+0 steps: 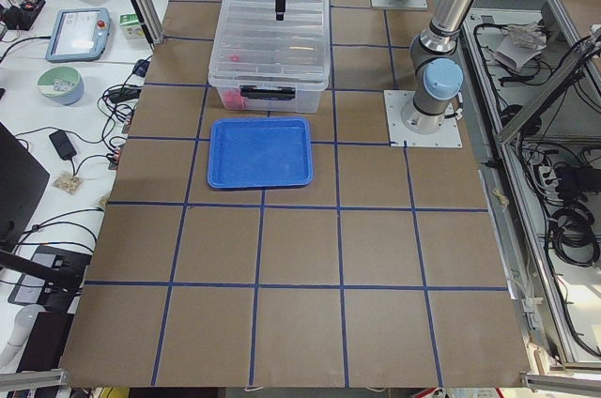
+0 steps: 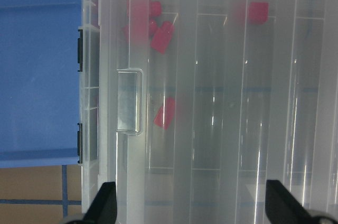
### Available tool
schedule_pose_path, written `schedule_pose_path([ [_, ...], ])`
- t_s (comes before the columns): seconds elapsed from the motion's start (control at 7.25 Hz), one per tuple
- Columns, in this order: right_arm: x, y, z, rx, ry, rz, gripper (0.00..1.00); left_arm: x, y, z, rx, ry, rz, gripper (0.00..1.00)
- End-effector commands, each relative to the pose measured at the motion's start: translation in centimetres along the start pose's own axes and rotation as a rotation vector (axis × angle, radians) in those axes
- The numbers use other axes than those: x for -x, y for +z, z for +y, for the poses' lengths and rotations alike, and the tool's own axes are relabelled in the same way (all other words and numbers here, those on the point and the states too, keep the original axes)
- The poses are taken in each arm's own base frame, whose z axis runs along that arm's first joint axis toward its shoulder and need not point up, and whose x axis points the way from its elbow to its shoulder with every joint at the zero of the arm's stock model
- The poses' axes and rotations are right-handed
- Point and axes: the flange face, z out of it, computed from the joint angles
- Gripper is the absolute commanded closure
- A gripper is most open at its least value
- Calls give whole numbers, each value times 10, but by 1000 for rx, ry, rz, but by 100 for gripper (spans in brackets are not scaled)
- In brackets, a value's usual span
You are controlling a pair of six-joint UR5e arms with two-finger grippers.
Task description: Place red block in blue tray from box
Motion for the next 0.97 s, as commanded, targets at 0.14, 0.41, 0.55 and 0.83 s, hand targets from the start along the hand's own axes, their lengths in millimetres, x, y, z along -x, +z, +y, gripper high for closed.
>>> schedule_pose_path([
  [0.14,2,20,-3,38,0,0,0,0,1,5,2,10,-2,0],
  [0.41,2,29,-6,58,3,-2,0,1,0,7,7,15,-9,0],
  [0.55,3,49,-10,81,2,-4,0,2,-2,9,-4,15,-14,0],
  [0.83,4,50,-9,80,3,-3,0,2,3,6,7,15,-14,0],
])
